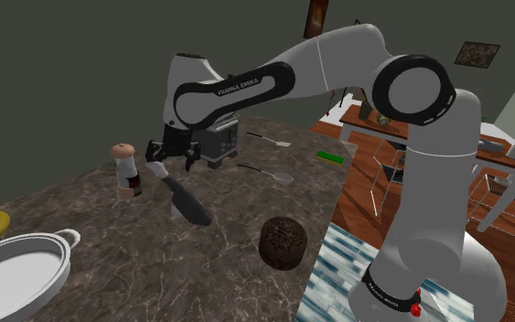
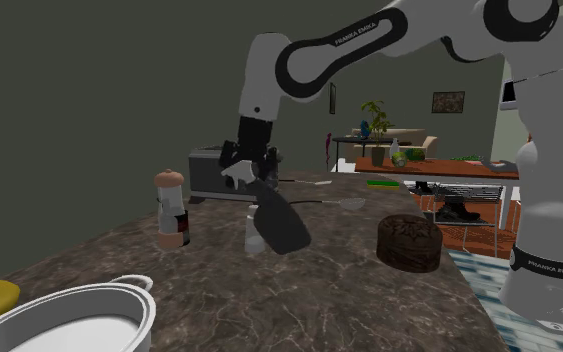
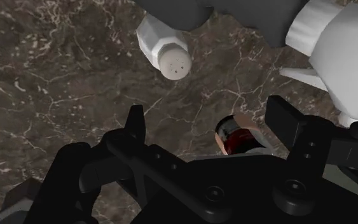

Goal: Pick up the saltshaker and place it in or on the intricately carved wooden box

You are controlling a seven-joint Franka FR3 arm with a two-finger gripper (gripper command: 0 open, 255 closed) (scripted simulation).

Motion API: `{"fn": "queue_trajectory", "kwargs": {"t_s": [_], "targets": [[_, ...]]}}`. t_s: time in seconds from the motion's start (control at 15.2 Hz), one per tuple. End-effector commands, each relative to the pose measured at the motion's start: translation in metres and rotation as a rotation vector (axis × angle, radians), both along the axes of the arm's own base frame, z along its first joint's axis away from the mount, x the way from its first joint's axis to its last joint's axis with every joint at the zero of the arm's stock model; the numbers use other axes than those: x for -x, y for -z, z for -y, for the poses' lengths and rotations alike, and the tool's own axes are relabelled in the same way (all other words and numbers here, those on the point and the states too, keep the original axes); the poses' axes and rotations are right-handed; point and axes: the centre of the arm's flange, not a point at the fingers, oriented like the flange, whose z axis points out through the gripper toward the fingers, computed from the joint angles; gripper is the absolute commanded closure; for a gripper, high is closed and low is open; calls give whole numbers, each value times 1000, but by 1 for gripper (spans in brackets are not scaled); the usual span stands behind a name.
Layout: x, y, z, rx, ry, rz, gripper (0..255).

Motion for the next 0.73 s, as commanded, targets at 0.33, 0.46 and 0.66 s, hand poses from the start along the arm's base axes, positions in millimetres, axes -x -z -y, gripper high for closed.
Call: {"fn": "queue_trajectory", "kwargs": {"t_s": [0.33,0.46,0.66], "targets": [[5,54,-2,50,-4,-119,0],[4,62,-2,50,-4,-119,0],[4,62,-2,50,-4,-119,0]]}}
